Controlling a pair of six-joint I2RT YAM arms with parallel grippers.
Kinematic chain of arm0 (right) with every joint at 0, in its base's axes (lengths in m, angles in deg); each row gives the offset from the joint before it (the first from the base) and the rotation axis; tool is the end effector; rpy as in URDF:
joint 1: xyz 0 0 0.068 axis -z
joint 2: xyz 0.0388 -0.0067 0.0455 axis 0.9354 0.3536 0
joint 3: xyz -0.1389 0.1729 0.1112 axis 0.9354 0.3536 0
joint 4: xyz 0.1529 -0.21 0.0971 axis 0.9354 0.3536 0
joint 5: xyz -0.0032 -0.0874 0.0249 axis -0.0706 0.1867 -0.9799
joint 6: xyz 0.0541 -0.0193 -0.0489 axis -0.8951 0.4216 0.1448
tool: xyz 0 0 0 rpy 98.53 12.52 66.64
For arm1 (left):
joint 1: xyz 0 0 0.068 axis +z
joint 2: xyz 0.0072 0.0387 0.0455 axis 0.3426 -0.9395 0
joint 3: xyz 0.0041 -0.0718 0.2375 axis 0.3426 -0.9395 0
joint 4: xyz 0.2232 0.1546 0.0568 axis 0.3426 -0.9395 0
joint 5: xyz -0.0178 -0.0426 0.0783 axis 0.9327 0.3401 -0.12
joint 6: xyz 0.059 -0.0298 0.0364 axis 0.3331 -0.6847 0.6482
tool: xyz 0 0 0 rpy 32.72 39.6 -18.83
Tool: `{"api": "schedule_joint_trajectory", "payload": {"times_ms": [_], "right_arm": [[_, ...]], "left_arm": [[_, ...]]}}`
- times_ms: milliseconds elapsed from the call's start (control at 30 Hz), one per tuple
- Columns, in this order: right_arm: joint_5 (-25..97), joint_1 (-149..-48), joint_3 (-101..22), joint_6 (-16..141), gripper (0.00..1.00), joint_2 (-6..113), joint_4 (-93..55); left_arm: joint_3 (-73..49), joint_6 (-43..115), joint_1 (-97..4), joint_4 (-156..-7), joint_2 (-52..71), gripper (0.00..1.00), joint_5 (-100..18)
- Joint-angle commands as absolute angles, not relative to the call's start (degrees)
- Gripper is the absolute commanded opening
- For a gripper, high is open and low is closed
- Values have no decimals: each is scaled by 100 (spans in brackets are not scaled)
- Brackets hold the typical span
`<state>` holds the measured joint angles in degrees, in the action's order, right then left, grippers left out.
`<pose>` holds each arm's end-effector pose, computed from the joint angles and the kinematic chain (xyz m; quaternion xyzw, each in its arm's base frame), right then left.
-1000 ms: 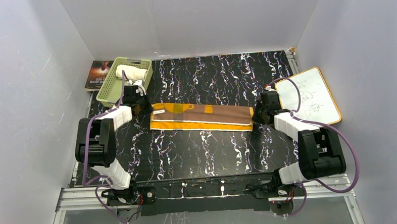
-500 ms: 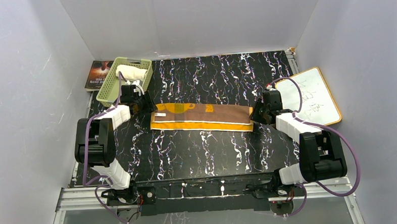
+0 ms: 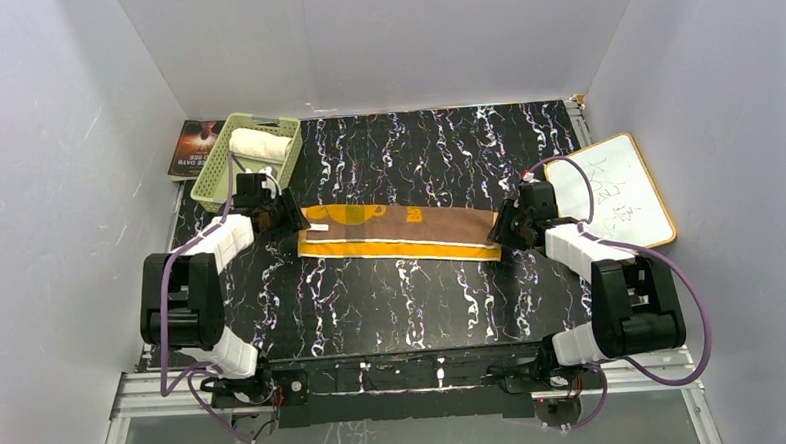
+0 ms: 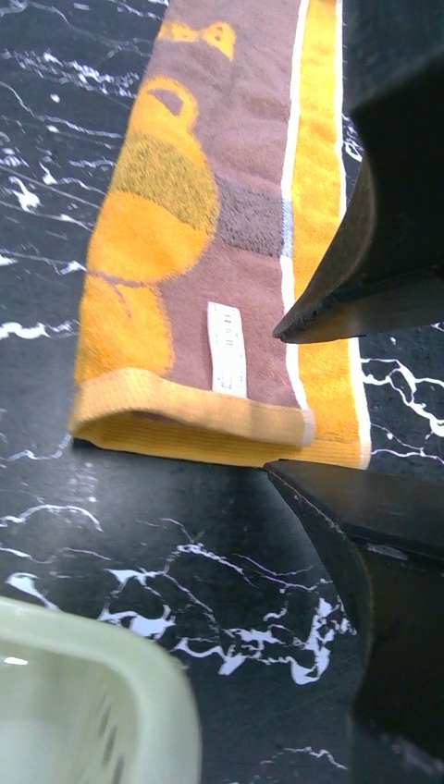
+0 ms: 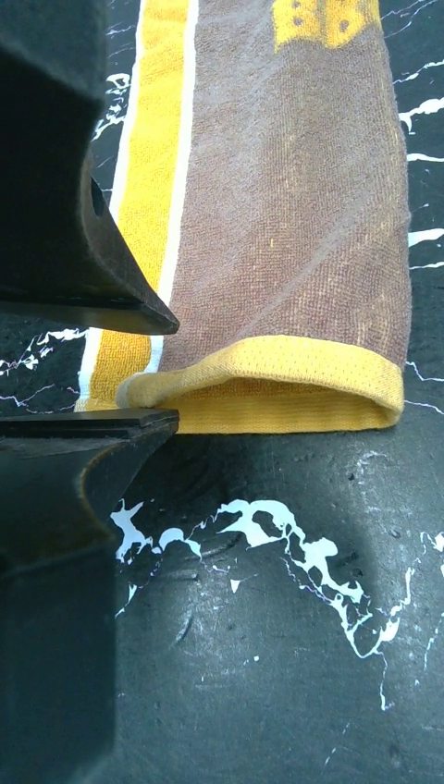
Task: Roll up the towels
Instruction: Fold the towel at the center of the board.
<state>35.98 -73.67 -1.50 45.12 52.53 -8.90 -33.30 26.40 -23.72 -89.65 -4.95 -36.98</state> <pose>0.2928 0.0307 0.1044 0.1434 0.9374 0.1372 0.2863 0.3563 -0.0366 0.1379 -0.1006 0.9133 -0.1791 0.3517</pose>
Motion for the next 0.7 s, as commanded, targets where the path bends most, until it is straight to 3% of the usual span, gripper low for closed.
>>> {"api": "schedule_joint_trajectory", "payload": {"times_ms": [0, 667], "right_arm": [[3510, -7342, -103, 4573, 33, 5172, -1057], [3489, -7341, -12, 4584, 32, 5095, -970]], "left_arm": [[-3507, 2544, -2341, -9372, -215, 47, -3778], [-3768, 2389, -2343, -9272, -234, 39, -3473]]}}
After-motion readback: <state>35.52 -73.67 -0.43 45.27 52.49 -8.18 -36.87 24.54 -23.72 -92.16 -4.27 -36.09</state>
